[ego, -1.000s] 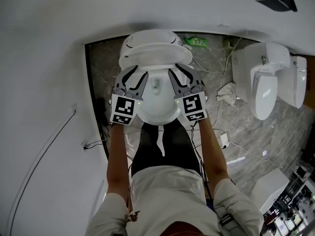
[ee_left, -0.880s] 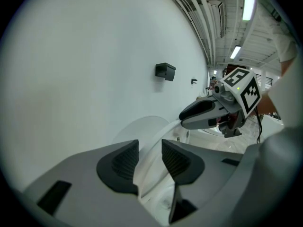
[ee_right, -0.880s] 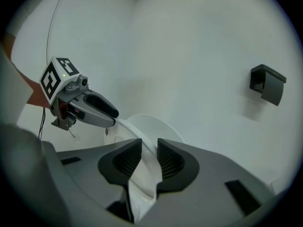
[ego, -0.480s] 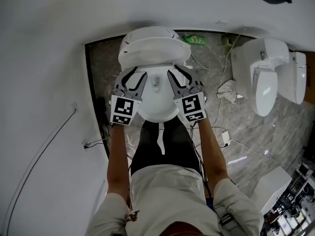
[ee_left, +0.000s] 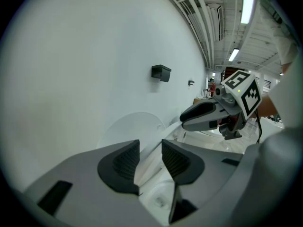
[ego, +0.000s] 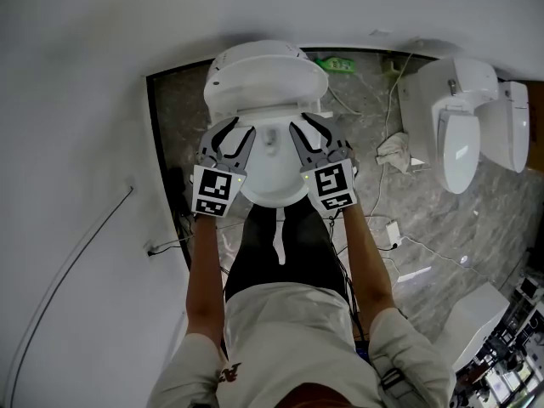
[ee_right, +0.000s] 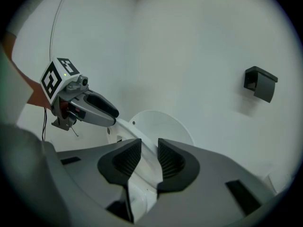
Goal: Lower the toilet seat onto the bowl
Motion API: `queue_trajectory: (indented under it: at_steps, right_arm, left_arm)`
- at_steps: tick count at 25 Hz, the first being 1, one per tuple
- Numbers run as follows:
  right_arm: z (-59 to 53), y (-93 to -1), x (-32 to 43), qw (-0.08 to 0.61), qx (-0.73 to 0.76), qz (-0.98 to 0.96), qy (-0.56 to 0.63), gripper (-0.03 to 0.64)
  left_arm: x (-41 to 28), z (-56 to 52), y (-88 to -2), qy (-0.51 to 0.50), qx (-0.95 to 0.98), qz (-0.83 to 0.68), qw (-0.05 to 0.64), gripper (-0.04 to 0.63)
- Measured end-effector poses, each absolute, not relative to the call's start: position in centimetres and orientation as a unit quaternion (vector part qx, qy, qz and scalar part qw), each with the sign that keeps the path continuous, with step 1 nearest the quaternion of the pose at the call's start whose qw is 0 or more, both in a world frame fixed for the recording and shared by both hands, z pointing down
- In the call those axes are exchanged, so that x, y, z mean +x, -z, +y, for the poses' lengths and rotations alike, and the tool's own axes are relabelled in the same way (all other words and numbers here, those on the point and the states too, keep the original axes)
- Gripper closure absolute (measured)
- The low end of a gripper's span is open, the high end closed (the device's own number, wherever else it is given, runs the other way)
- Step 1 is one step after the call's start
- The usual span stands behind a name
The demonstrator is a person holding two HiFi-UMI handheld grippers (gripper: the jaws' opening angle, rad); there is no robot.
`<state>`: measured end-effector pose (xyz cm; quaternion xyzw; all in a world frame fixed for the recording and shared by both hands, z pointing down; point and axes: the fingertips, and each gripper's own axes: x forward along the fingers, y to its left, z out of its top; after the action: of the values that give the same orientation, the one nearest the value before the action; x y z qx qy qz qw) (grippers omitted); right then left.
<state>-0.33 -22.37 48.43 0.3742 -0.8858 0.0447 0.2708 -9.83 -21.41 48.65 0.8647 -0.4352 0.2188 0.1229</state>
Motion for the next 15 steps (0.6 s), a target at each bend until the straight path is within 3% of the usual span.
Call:
queue_trajectory:
  at_steps: [15]
  right_arm:
    - [-18.7,-49.0,0.1,0.273,0.389,-0.878,-0.051,0.489]
  left_arm:
    - [-9.4,-17.7,-49.2,-0.218,0.873,-0.417,0.126,0.443]
